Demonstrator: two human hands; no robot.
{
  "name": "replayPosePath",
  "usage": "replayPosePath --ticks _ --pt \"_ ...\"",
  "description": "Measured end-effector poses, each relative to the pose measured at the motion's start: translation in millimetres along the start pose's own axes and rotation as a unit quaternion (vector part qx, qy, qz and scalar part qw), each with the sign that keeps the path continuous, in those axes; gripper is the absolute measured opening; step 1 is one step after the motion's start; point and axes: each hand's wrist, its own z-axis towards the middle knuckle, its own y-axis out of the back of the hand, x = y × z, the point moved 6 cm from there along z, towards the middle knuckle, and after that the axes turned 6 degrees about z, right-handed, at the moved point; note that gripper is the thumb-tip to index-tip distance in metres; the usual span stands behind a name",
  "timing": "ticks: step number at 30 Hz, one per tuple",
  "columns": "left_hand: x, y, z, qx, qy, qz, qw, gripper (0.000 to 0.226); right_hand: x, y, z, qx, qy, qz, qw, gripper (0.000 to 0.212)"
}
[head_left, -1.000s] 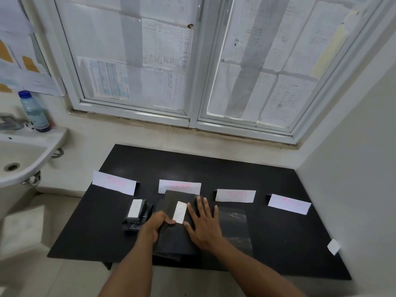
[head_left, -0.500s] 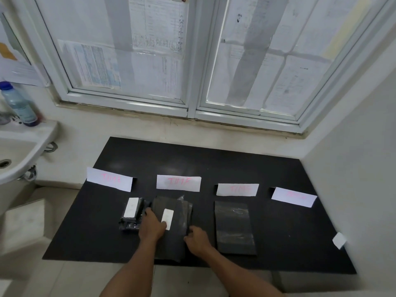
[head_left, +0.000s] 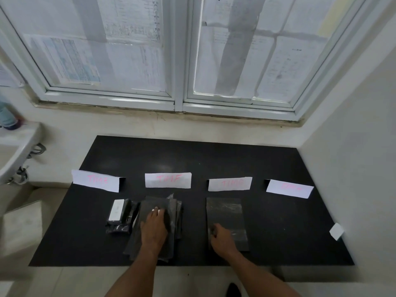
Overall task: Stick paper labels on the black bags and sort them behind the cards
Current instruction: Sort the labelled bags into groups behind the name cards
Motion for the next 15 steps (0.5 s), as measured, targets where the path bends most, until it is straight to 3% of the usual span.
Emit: replayPosePath --ticks 8,12,15 --pt "-16.1 -24.7 -15.3 0.007 0.061 -0.007 0.998 0.068 -44.6 42.0 3.8 -0.088 -0.097 -0.086 0.988 0.05" --pt "-24.7 -20.4 -16.5 0.014 0.108 -0.094 0.99 0.074 -71.0 49.2 2.1 -0.094 -0.245 0.014 0.965 0.069" --pt "-26.1 -23.9 -13.4 0.025 0.109 -0.05 0.993 0.068 -81.1 45.3 5.8 -0.088 -0.298 0.09 0.946 0.076"
